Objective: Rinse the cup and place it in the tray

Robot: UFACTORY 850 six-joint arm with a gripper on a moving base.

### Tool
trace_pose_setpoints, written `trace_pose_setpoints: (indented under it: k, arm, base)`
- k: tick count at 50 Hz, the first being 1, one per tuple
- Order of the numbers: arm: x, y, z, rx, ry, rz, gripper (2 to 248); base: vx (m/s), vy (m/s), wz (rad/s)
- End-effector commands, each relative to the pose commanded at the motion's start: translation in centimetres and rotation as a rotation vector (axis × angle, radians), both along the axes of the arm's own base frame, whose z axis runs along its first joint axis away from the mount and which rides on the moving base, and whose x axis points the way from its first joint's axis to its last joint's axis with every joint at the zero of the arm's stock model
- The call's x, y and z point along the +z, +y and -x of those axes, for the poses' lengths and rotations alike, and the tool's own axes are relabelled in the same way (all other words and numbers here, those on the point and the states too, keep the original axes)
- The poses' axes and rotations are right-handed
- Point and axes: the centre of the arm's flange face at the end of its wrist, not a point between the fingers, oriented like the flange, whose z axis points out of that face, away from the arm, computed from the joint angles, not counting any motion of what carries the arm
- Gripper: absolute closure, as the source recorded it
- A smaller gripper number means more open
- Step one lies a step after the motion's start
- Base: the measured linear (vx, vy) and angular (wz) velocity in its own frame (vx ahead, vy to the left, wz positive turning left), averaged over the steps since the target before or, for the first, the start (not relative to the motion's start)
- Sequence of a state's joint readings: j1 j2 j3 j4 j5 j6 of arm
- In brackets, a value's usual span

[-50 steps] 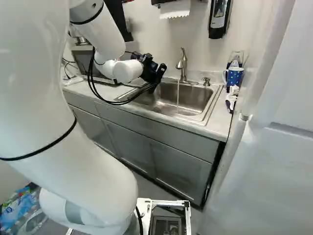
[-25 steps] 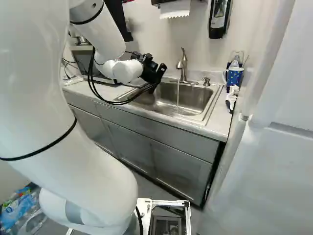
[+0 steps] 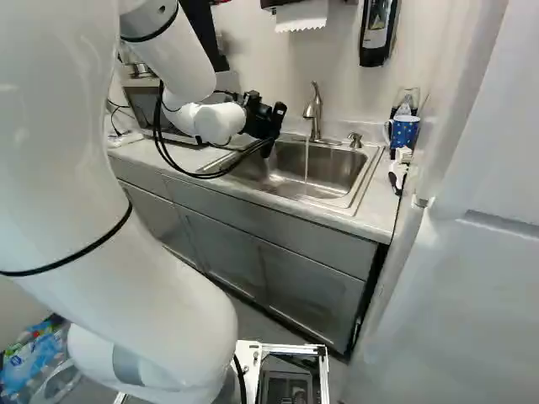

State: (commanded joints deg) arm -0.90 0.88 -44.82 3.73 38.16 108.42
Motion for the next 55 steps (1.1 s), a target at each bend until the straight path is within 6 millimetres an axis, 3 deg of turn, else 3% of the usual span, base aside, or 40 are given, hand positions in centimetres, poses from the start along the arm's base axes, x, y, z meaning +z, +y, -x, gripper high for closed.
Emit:
trace_pose_setpoints:
  k: [55]
  arm:
    - [0.0, 0.0, 0.0, 0.062, 0.032, 0.574, 125]
  base:
    - [0.0, 0.0, 0.0]
